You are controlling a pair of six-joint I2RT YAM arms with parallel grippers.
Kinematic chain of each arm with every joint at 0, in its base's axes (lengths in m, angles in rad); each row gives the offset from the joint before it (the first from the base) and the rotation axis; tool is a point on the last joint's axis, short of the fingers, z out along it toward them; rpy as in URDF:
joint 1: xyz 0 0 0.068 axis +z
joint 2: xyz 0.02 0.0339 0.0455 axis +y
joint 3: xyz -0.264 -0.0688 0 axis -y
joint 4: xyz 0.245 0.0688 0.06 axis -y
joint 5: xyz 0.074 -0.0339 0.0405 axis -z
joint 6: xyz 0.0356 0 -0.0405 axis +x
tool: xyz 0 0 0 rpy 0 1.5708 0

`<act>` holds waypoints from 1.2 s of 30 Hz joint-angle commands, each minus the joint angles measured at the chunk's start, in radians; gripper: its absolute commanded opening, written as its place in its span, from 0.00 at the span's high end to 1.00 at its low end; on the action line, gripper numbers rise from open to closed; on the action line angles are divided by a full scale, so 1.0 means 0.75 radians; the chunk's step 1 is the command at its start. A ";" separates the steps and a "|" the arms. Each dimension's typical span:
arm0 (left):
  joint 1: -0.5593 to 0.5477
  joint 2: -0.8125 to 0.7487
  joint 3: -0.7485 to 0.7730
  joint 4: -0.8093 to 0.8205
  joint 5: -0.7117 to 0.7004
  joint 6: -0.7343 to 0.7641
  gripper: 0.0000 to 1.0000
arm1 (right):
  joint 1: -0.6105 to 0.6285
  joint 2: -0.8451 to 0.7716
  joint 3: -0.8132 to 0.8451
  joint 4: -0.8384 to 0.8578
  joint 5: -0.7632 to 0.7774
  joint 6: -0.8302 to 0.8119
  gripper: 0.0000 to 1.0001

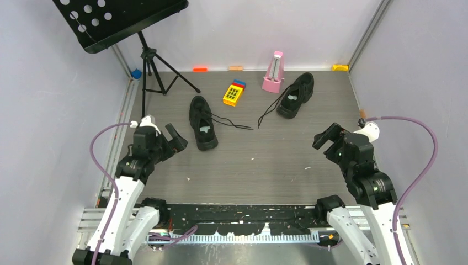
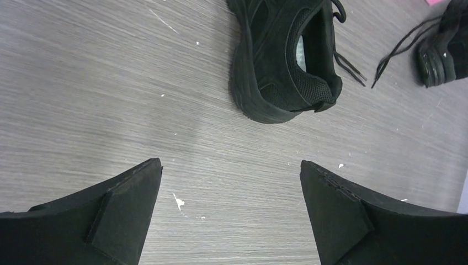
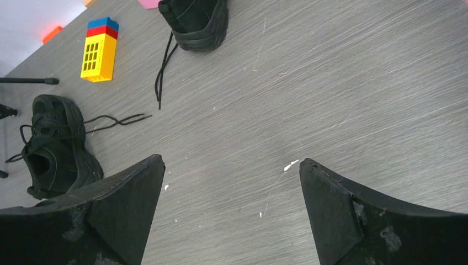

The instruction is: Tie the shoes

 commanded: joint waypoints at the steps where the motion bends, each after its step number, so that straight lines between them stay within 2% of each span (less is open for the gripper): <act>1: 0.003 0.109 0.034 0.174 0.175 0.081 0.01 | -0.002 0.060 0.076 0.020 -0.099 -0.048 0.03; 9: -0.031 0.382 0.096 0.368 0.104 0.063 0.03 | -0.002 0.111 0.048 0.051 -0.248 -0.088 0.03; 14: -0.151 0.569 0.192 0.430 -0.074 0.086 0.03 | -0.002 0.111 0.040 0.054 -0.299 -0.116 0.03; 16: -0.179 0.628 0.203 0.491 -0.091 0.091 0.03 | -0.002 0.099 0.042 0.053 -0.301 -0.120 0.03; 24: -0.184 0.893 0.318 0.565 -0.173 0.122 0.04 | -0.002 0.102 0.043 0.061 -0.356 -0.118 0.04; 31: -0.184 1.077 0.350 0.582 -0.166 0.125 0.12 | -0.002 0.137 0.052 0.078 -0.368 -0.146 0.06; 33: -0.184 1.104 0.338 0.592 -0.155 0.124 0.19 | -0.003 0.163 0.054 0.090 -0.387 -0.149 0.06; 34: -0.184 1.114 0.330 0.595 -0.148 0.129 0.26 | -0.002 0.174 0.057 0.093 -0.401 -0.150 0.06; 36: -0.184 1.120 0.321 0.609 -0.092 0.173 0.50 | -0.002 0.197 0.062 0.100 -0.417 -0.152 0.08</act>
